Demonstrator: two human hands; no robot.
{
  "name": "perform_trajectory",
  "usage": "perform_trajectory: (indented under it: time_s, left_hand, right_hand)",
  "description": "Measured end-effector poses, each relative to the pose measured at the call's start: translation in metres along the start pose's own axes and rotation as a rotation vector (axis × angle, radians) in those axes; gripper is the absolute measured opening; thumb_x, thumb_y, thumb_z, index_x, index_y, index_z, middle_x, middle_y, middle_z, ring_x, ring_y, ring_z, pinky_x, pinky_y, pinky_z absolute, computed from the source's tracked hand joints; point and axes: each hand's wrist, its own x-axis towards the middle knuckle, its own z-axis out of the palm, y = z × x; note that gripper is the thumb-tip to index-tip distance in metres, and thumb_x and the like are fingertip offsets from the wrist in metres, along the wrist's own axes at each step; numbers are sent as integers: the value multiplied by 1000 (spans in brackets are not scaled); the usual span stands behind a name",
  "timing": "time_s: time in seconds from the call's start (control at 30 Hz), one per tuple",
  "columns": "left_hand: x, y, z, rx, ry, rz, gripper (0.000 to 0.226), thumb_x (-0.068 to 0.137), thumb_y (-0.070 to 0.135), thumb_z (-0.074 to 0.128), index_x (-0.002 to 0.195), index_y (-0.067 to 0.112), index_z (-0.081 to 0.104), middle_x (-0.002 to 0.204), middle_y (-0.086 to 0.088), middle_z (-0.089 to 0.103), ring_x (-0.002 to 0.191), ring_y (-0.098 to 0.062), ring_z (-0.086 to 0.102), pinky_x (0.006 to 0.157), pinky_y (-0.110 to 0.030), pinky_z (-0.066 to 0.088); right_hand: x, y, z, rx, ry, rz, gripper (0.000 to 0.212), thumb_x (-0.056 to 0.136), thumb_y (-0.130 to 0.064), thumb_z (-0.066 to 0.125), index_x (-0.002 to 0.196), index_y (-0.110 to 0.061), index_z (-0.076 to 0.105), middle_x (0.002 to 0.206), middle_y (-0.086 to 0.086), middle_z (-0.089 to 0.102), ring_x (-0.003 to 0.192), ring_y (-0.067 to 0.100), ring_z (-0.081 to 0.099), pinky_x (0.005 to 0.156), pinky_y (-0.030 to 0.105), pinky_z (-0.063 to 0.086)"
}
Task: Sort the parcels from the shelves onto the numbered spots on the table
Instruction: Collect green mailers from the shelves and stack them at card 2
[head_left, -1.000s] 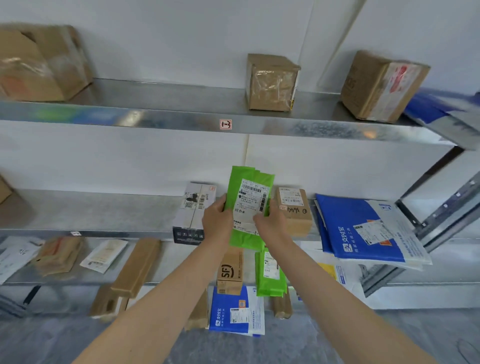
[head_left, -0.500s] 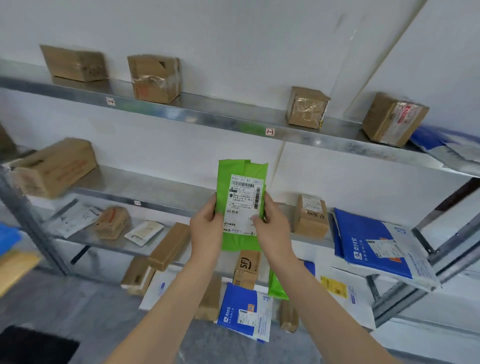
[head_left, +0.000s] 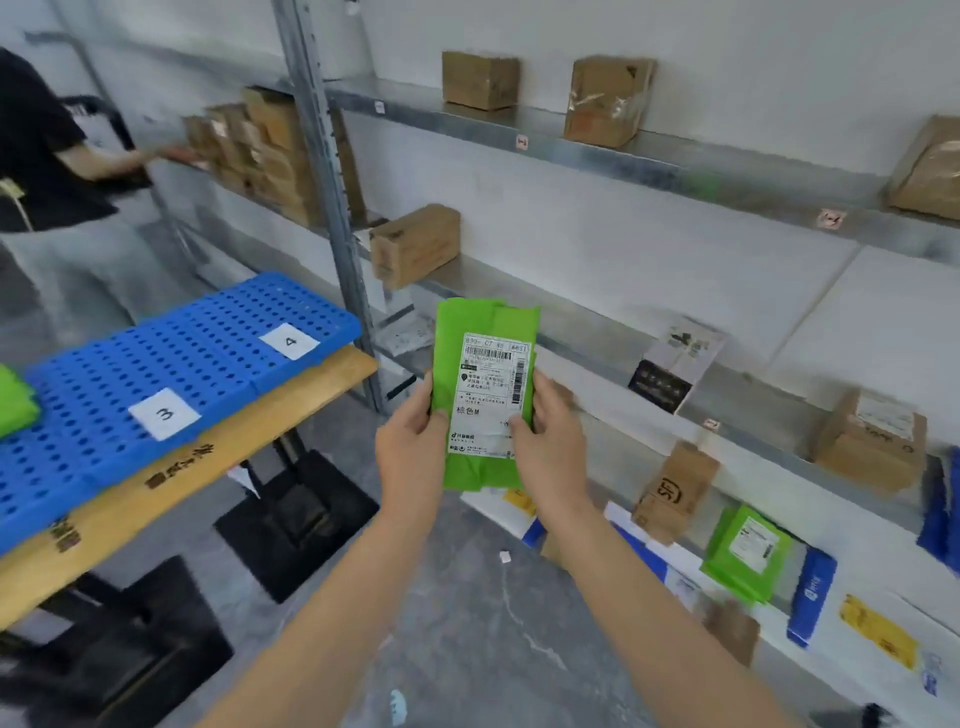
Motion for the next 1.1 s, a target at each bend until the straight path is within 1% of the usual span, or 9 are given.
perform_trajectory:
  time_s: [0.13,0.33,0.43,0.57,0.6,0.7,0.8,0.93,1.1]
  left_hand:
    - [14,16,-77,-16,155,43,49,92,-2,51,121,36,62,110,22,68,105,1,64,90,-26,52]
    - [54,37,-216,-17,386,76,45,93,4,52,130,28,59,122,15,65,110,-2,62,92,-30,54]
    - [72,52,-287,-14,487,117,46,93,0,51,130,25,59,119,17,65,100,8,61,80,-14,52]
    - [101,66,-379,-23,615,134,48,93,-2,52,136,20,51,123,19,55,77,25,56,65,-4,47]
    - [107,67,-400,-7,644,130,49,93,-1,52,137,19,49,121,20,55,71,25,55,65,-5,46]
    - [127,66,-455,59,694,96,51,93,4,52,140,23,46,123,23,56,68,11,52,73,-19,49]
    - [149,63,-493,116,701,64,52,93,8,52,142,25,44,134,13,55,71,6,50,80,-33,56]
    - [178,60,-520,113,716,40,52,94,6,52,142,24,42,119,16,62,60,8,38,63,-12,39]
    - [232,59,-552,110,717,23,51,95,7,52,143,23,43,122,21,61,58,10,46,56,-8,41]
  right_hand:
    - [-4,-24,78,-70,-161,-82,66,84,3,49,138,-36,46,129,-20,59,120,-3,53,104,31,45]
    - [-14,-57,233,-42,-415,-163,66,84,0,50,140,-34,44,131,-14,59,120,2,55,103,34,47]
    - [-23,-76,316,-15,-502,-200,67,84,1,51,142,-32,43,136,-15,56,125,2,51,107,36,44]
    - [-37,-98,421,-15,-601,-238,63,87,-2,54,144,-26,41,139,-12,53,128,4,49,110,38,40]
    - [-41,-103,443,-19,-632,-241,62,89,-2,54,144,-26,41,138,-12,54,127,4,50,109,37,42]
    - [-50,-115,496,-63,-691,-279,57,92,-3,51,141,-31,43,132,-16,58,120,2,54,103,32,46]
    - [-48,-117,539,-80,-706,-277,57,93,-4,51,142,-32,42,132,-16,58,118,3,56,101,34,49]
    - [-38,-113,583,-92,-729,-226,56,94,-6,50,143,-31,41,135,-15,56,121,3,54,101,36,49]
    - [-7,-114,640,-63,-781,-203,55,94,-3,50,141,-31,44,132,-14,59,118,2,56,98,33,52]
